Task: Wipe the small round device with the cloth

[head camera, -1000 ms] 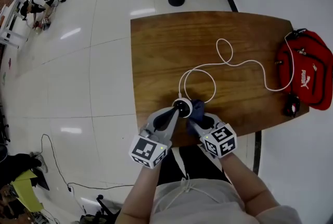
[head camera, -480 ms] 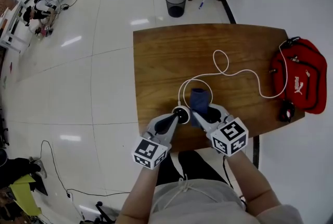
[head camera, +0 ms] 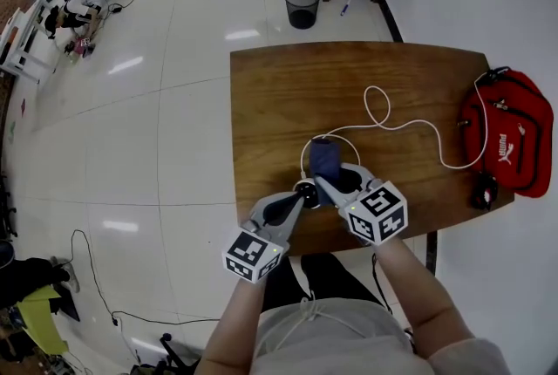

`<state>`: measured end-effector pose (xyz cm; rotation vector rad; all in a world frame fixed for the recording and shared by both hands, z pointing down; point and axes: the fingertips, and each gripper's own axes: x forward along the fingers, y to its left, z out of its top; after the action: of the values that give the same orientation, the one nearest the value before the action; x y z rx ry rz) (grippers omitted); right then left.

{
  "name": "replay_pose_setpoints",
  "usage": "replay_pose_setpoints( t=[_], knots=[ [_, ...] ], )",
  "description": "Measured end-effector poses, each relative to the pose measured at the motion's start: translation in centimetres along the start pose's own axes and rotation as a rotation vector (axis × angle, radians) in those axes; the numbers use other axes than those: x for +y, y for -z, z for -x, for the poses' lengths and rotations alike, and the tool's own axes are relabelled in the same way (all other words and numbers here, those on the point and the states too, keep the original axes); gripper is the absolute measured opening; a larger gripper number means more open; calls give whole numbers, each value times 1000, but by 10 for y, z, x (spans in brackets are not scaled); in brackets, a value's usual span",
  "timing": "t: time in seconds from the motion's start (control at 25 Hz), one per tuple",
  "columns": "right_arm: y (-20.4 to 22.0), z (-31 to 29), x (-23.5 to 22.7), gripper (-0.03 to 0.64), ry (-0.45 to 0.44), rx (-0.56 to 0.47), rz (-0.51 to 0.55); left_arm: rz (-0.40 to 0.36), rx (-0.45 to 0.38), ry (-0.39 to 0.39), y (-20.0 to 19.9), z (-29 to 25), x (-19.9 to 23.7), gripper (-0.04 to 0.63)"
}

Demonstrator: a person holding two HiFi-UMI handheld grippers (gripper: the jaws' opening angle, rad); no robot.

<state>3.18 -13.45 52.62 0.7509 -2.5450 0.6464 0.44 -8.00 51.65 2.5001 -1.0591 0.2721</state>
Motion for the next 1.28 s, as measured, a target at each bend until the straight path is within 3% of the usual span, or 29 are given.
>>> replay_pose_setpoints(
  t=[0.24, 0.72, 0.88, 1.12, 1.28],
  knots=[
    [13, -13, -21, 105, -11, 66, -67, 19, -23, 1, -1, -1, 0, 8],
    [85, -24, -33, 106, 39, 256, -165, 64, -70, 3, -9, -2, 17, 6],
    [47, -14, -32, 106, 30, 188, -120, 76, -54, 12, -7, -3, 16, 6],
    [-42, -3, 0, 106, -110, 64, -14, 72, -37, 12, -6, -3, 16, 6],
    [-44, -20, 17, 106, -190, 96, 7, 58, -21, 14, -6, -3, 15, 7]
  ],
)
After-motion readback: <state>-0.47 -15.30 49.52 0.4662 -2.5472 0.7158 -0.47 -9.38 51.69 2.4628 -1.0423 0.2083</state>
